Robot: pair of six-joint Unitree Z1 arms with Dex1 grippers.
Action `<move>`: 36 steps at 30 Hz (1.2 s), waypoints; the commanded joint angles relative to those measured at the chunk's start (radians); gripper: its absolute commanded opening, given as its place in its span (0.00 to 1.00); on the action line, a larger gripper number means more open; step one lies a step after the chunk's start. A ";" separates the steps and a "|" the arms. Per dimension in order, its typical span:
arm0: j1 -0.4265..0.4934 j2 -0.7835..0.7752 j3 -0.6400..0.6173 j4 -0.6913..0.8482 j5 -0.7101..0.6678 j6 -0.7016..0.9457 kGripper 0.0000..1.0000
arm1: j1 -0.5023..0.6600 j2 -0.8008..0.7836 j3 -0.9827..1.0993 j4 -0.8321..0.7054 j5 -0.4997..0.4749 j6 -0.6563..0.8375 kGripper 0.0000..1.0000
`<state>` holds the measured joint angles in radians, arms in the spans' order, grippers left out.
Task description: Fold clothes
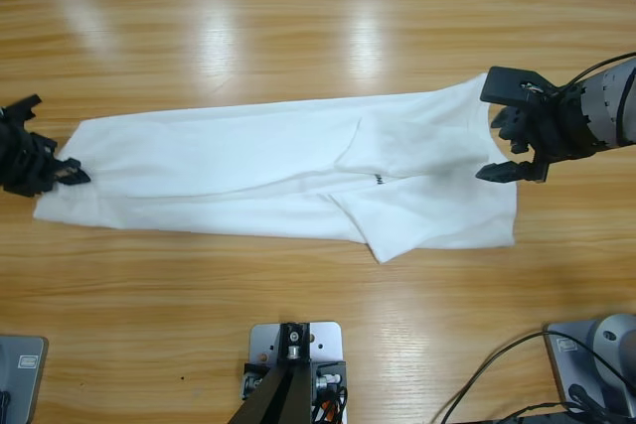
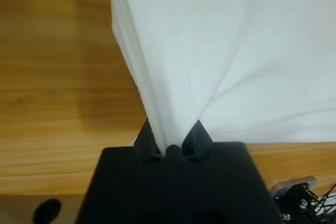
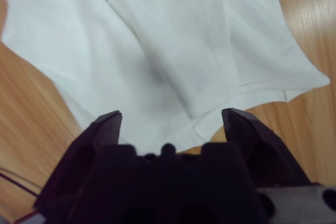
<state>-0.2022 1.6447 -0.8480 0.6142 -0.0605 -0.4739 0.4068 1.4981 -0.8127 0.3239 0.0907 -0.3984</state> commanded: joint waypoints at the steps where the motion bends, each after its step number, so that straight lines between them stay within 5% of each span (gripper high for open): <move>1: 0.156 0.083 -0.079 0.122 0.016 0.026 0.00 | 0.007 0.058 0.029 -0.024 -0.014 0.012 0.77; 8: 0.219 0.077 -0.172 0.227 0.074 0.146 0.00 | 0.006 0.084 0.030 -0.051 -0.011 0.015 0.77; 19: -0.262 0.143 -0.497 0.398 0.038 -0.014 0.00 | -0.020 0.119 0.013 -0.082 -0.001 0.021 0.77; 36: -0.514 0.405 -1.122 0.658 0.000 -0.017 0.00 | -0.026 0.188 -0.016 -0.095 0.002 0.021 0.77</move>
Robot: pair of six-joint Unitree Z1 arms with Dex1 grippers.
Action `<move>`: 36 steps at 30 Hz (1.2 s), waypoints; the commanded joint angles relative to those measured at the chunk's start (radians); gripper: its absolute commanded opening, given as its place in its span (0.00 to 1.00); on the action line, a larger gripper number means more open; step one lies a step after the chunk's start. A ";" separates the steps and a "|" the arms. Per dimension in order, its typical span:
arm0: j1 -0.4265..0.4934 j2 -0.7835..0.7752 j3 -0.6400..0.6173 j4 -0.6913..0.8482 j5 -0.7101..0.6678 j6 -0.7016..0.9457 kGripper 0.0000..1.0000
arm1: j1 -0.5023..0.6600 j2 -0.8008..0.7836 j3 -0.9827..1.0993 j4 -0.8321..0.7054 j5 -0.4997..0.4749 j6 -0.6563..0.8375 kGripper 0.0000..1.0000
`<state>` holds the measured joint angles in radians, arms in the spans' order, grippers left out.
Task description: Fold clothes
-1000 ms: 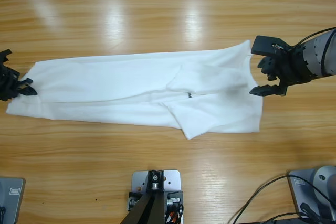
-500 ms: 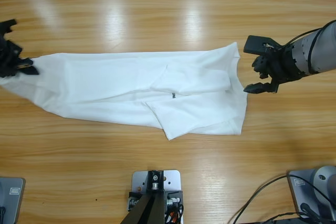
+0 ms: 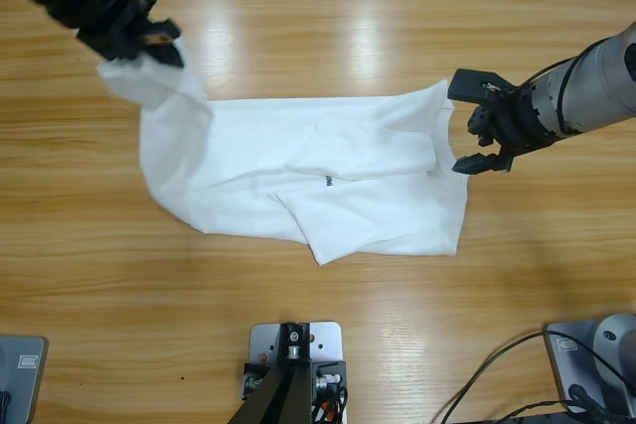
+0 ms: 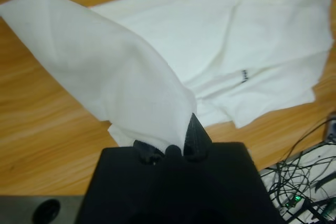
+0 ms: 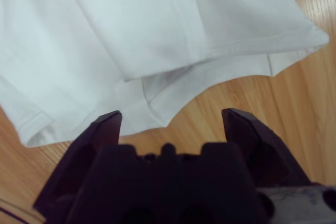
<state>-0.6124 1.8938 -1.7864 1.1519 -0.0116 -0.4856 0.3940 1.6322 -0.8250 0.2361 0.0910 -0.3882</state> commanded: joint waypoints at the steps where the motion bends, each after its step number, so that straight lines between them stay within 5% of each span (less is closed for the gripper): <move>1: -0.115 0.167 -0.209 0.137 -0.060 -0.005 0.00 | -0.015 0.056 -0.007 -0.008 -0.001 0.011 0.77; 8: -0.165 0.214 -0.358 0.228 -0.081 0.040 0.00 | -0.076 0.071 -0.006 -0.014 -0.052 0.018 0.77; 21: -0.140 0.307 -0.561 0.223 -0.313 0.440 0.00 | -0.173 0.071 0.003 -0.031 -0.126 0.066 0.77; 36: -0.158 0.412 -0.712 0.188 -0.477 0.438 0.00 | -0.182 0.105 0.001 -0.050 -0.126 0.066 0.77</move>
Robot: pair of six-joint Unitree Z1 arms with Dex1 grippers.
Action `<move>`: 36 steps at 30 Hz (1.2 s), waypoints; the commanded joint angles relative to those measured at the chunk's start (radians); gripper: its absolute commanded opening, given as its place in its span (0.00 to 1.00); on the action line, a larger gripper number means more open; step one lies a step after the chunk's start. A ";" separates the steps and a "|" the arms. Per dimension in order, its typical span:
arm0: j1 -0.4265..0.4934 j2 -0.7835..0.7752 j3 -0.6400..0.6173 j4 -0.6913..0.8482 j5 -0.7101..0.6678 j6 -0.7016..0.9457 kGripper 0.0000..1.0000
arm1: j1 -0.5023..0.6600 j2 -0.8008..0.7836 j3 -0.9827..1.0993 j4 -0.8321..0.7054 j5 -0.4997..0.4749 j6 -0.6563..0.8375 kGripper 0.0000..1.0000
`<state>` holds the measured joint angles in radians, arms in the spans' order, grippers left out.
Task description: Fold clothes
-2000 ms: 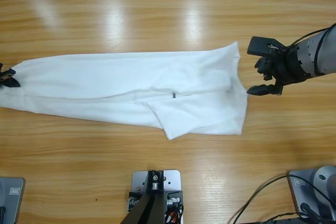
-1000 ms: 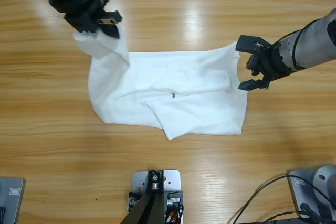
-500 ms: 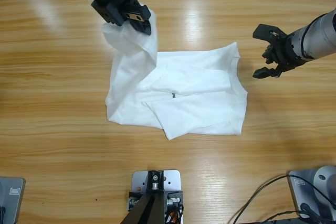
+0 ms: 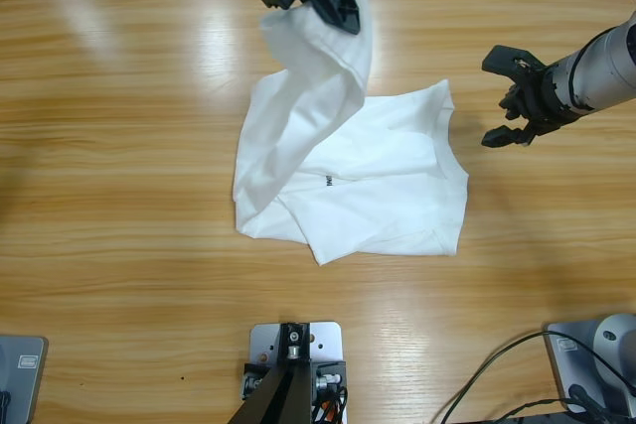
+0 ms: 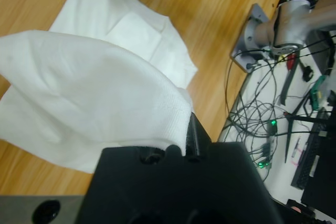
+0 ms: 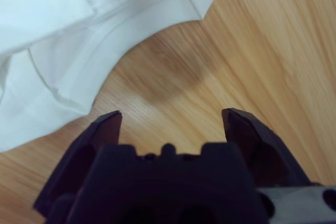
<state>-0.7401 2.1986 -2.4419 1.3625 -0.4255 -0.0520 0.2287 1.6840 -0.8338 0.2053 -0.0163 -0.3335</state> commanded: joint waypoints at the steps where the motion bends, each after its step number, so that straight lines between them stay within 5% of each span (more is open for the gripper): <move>1: -0.039 0.121 -0.074 -0.024 -0.072 0.004 0.00 | -0.017 0.056 0.010 -0.020 -0.019 0.011 0.77; 13: -0.050 0.175 -0.099 -0.033 -0.075 0.001 0.02 | -0.027 0.074 0.010 -0.030 -0.016 0.010 0.77; 14: -0.050 0.181 -0.110 -0.034 -0.074 -0.005 0.36 | -0.028 0.074 0.010 -0.030 -0.016 0.010 0.77; 15: -0.050 0.186 -0.126 -0.041 -0.080 -0.008 0.88 | -0.028 0.074 0.010 -0.030 -0.016 0.010 0.77; 16: -0.050 0.190 -0.142 -0.044 -0.085 -0.014 0.97 | -0.028 0.074 0.010 -0.030 -0.016 0.010 0.77; 30: 0.038 0.139 -0.199 0.062 -0.020 -0.071 0.98 | -0.028 0.034 0.008 -0.026 -0.024 0.010 0.77; 34: 0.143 0.013 0.079 0.097 -0.008 0.013 0.94 | -0.016 -0.075 -0.025 0.031 -0.051 0.063 0.77; 36: 0.167 -0.048 0.220 0.079 0.019 0.063 0.94 | 0.003 -0.127 -0.060 0.105 -0.051 0.118 0.84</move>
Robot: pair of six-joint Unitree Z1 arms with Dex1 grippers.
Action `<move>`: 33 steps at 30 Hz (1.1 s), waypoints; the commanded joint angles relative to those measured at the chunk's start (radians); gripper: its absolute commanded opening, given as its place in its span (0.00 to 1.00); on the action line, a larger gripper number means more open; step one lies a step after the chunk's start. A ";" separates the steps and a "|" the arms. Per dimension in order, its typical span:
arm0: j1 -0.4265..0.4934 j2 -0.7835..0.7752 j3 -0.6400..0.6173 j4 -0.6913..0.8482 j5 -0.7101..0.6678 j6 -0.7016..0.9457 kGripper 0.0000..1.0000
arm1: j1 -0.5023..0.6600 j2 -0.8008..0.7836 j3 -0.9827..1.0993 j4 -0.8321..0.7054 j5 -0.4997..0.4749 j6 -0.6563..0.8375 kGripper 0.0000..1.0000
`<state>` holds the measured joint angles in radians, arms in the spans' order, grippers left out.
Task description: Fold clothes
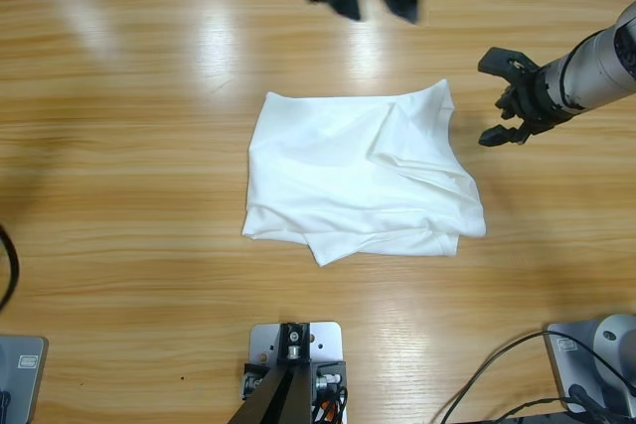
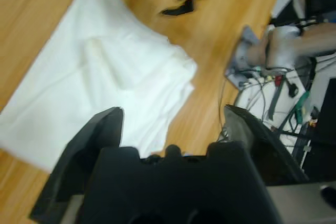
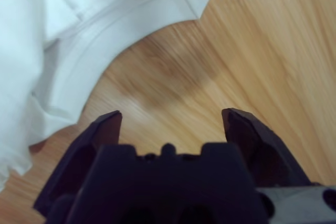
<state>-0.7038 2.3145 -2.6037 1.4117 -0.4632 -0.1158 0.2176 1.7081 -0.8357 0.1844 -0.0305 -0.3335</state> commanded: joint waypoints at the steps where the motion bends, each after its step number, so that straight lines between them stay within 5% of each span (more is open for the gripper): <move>1: 0.133 -0.198 0.458 -0.004 0.065 0.138 0.94 | 0.033 -0.174 -0.070 0.154 -0.037 0.152 0.88; 7: 0.133 -0.385 0.985 -0.372 0.133 0.155 0.95 | 0.211 -0.234 -0.057 0.160 -0.047 0.366 0.89; 13: 0.130 -0.478 1.309 -0.607 0.152 0.162 0.95 | 0.499 -0.109 0.016 -0.079 -0.222 0.537 0.86; 16: 0.130 -0.489 1.353 -0.616 0.152 0.158 0.95 | 0.532 -0.032 0.011 -0.175 -0.238 0.545 0.68; 29: 0.130 -0.527 1.377 -0.614 0.158 0.125 0.95 | 0.624 0.081 0.013 -0.208 -0.281 0.609 0.67; 33: 0.130 -0.540 1.393 -0.614 0.162 0.119 0.95 | 0.625 0.129 0.002 -0.212 -0.282 0.624 0.57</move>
<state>-0.5768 1.8011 -1.2637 0.8083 -0.3220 0.0257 0.8237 1.7380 -0.8484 -0.0135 -0.2919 0.2551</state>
